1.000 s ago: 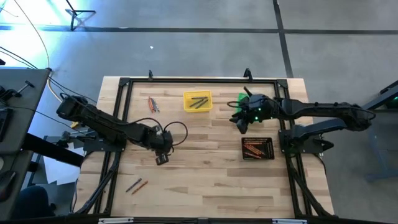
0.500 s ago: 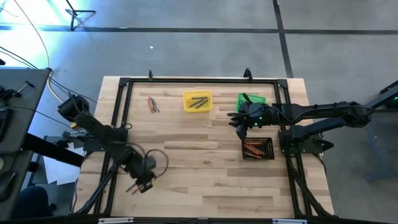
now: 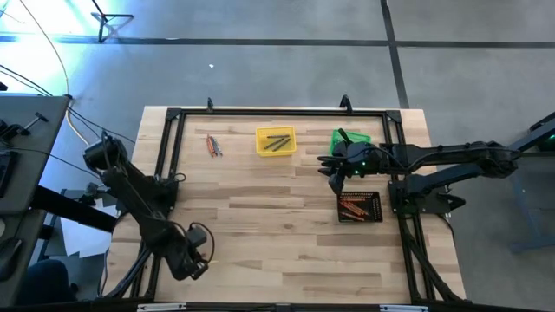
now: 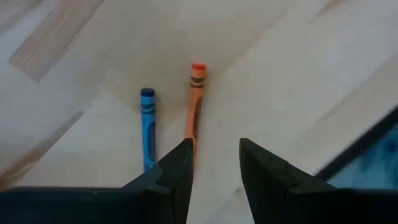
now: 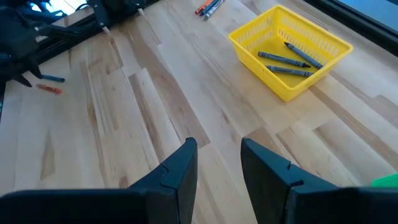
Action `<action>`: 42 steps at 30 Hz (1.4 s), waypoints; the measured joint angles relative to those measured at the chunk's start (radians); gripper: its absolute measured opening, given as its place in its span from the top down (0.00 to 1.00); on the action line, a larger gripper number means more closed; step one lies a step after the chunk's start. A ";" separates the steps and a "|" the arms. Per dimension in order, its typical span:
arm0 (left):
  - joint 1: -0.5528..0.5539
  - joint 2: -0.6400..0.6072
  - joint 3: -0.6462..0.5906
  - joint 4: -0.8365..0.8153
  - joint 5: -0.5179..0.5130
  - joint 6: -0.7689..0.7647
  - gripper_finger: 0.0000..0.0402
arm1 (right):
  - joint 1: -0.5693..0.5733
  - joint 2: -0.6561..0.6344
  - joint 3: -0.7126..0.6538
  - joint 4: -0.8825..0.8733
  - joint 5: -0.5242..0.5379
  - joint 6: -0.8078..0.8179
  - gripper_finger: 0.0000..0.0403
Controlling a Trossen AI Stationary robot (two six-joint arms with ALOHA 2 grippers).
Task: Sort crayons
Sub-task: Put the orange crayon into the black basket
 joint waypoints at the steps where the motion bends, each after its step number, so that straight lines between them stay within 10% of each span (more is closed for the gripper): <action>1: -0.001 0.010 0.000 0.001 0.000 0.001 0.71 | 0.000 0.000 0.000 0.000 0.000 0.001 0.71; 24: 0.008 0.167 0.004 0.059 0.027 0.040 0.72 | 0.000 0.000 0.000 0.002 -0.002 0.004 0.71; 42: 0.126 0.173 0.000 0.153 0.109 0.249 1.00 | 0.000 0.000 0.000 -0.001 -0.002 0.001 0.71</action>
